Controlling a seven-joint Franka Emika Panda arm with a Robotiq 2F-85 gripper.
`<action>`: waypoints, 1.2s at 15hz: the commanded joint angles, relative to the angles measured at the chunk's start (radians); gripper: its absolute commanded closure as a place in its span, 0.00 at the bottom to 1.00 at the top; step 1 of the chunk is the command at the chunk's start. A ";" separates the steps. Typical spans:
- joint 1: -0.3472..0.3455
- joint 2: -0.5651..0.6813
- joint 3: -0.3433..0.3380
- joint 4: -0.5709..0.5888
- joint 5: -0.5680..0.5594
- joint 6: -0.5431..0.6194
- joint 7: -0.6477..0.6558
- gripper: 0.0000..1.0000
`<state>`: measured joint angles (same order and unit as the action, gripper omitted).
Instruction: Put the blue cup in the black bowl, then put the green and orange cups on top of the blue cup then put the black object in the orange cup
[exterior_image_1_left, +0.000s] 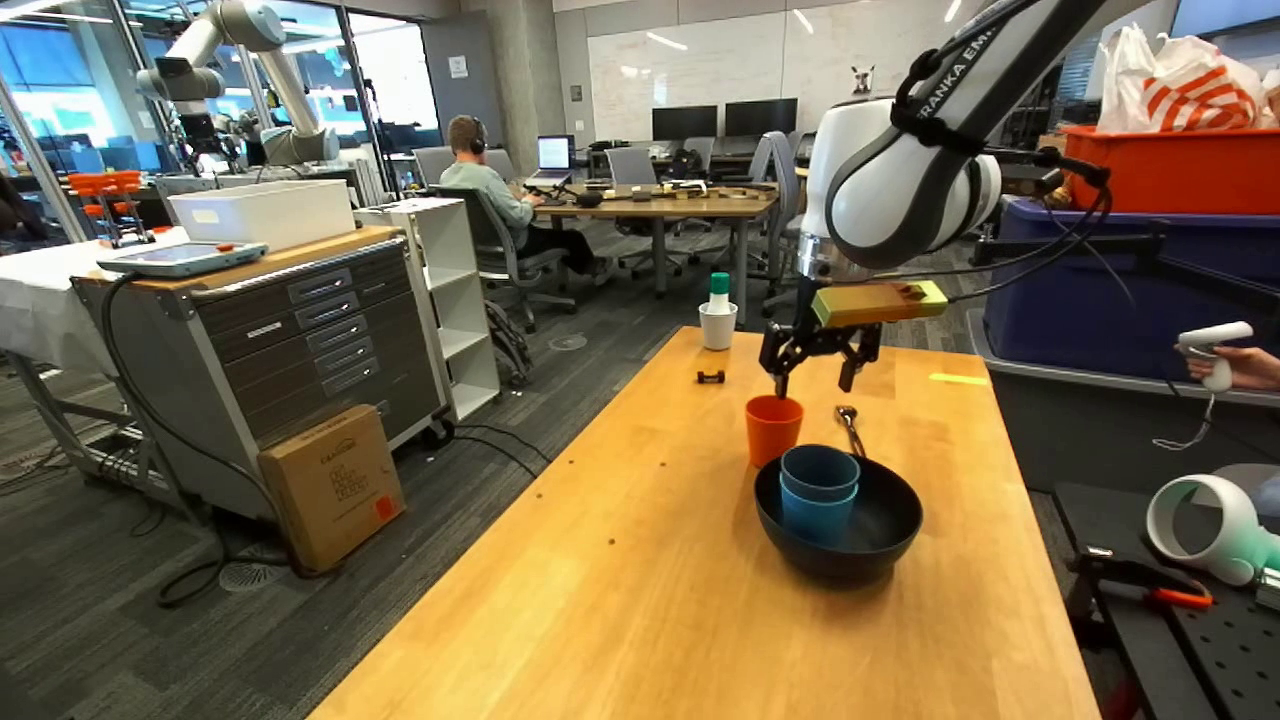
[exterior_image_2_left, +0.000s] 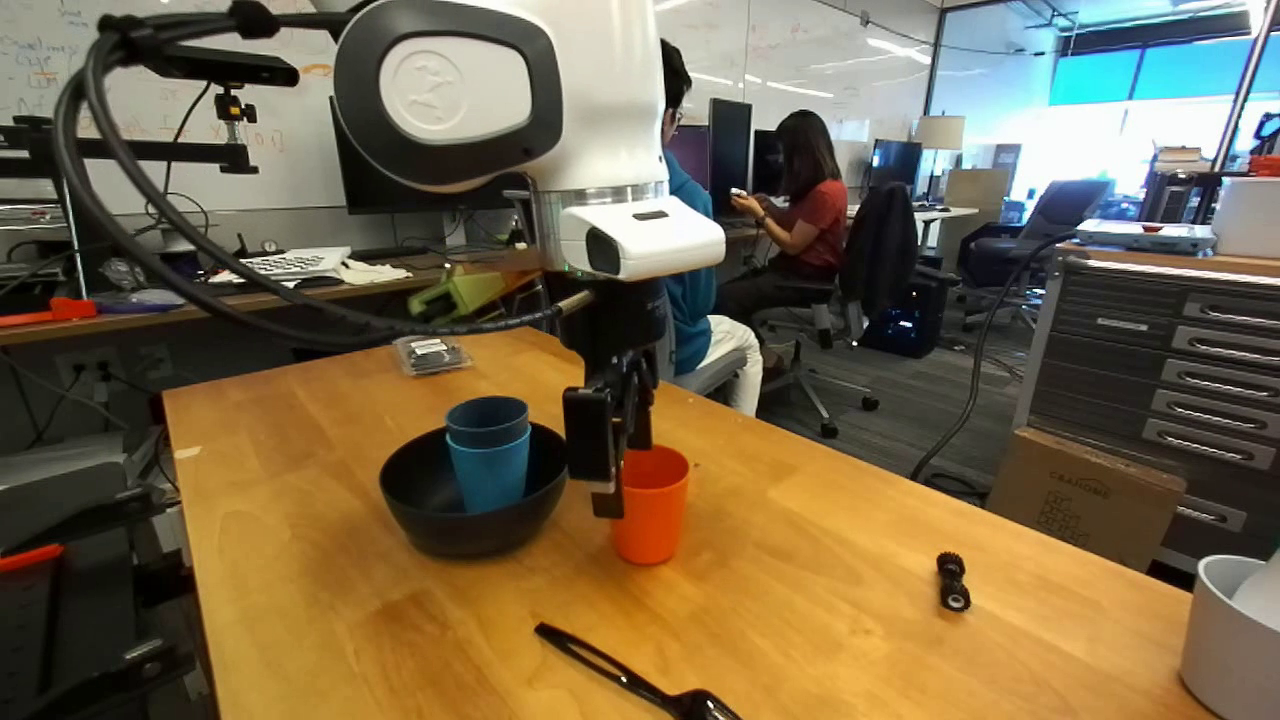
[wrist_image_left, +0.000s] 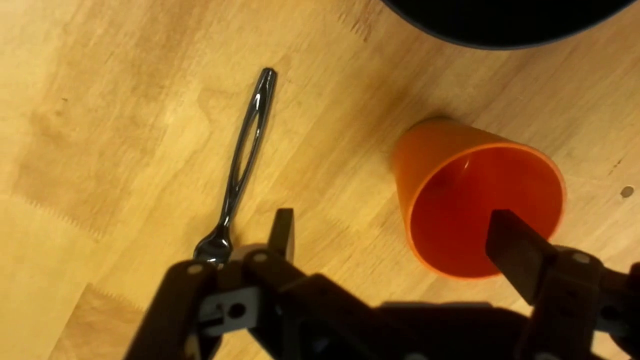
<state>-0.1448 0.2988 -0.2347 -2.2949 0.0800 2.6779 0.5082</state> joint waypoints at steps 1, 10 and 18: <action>0.022 0.031 -0.024 0.025 0.000 0.012 0.022 0.30; 0.043 0.054 -0.035 0.036 -0.012 0.012 0.035 0.95; 0.087 0.021 -0.065 0.034 -0.057 -0.010 0.102 0.99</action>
<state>-0.0863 0.3391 -0.2802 -2.2651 0.0448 2.6803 0.5795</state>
